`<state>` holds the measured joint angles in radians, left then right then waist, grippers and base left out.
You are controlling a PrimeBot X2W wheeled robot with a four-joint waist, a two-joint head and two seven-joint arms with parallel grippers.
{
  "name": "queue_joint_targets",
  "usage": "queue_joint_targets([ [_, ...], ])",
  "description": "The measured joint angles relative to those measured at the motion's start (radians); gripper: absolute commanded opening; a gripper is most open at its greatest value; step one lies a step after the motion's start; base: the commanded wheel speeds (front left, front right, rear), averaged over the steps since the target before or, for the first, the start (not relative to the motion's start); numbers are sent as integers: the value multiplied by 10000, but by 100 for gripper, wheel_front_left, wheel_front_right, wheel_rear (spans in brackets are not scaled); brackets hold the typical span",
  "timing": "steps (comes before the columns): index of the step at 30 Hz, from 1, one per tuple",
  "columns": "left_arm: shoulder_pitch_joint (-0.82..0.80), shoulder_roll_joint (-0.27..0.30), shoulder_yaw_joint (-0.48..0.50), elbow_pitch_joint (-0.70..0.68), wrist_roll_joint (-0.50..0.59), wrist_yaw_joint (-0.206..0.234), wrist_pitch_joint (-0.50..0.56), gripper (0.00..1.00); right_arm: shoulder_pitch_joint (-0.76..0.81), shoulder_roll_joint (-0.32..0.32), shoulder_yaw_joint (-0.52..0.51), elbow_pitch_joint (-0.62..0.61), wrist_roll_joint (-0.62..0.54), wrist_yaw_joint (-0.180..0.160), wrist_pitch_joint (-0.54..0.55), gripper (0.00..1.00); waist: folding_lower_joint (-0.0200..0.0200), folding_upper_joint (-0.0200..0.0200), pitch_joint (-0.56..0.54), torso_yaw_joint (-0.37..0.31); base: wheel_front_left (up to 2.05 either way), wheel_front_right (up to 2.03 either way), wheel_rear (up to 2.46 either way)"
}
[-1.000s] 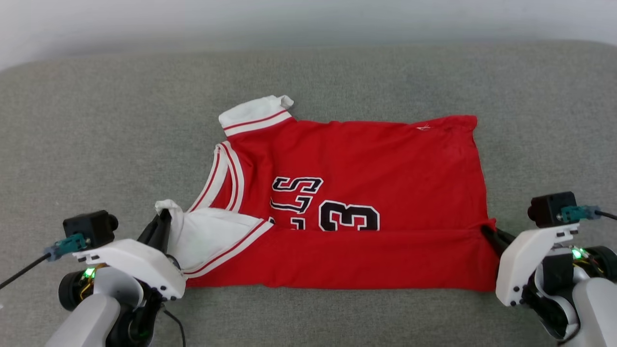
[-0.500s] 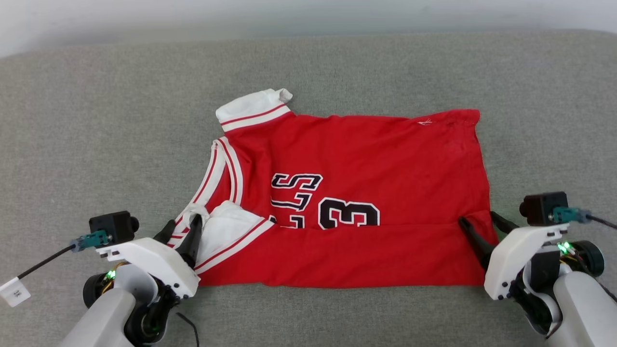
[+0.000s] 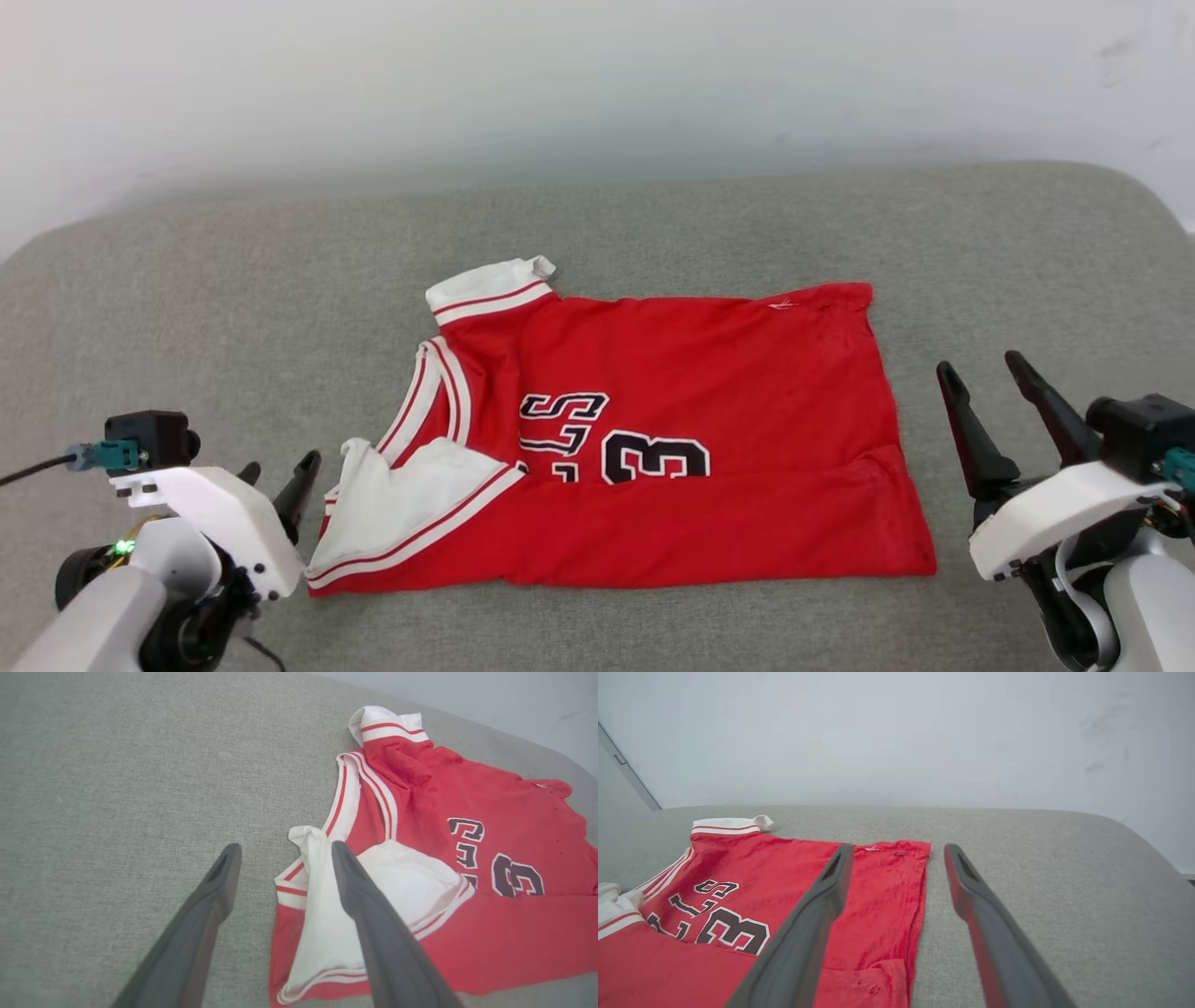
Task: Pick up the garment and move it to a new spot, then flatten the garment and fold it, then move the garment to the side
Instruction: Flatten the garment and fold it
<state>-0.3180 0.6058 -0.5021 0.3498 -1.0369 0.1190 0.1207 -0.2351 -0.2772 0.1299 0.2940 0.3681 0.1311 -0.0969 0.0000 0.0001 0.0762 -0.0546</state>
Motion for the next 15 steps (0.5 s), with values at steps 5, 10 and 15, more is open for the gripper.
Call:
queue_joint_targets([
  [5, 344, 1095, -293, -1106, -360, 426, 2117, 100, 665, 362, -483, -1256, -570, 0, -82, 100, 0, 0, -207, -298, 0, 0, 0],
  [10, 679, 1954, -426, -2084, -961, 805, 3914, 100, 1236, 855, -750, -2397, -955, 0, 169, 100, -1, 0, 44, -586, 0, 0, 0],
  [15, 713, 2230, -441, -2405, -1266, 926, 4621, 100, 1383, 1218, -779, -3093, -1145, 0, 414, 100, 0, 0, 634, -856, 0, 0, 0],
])
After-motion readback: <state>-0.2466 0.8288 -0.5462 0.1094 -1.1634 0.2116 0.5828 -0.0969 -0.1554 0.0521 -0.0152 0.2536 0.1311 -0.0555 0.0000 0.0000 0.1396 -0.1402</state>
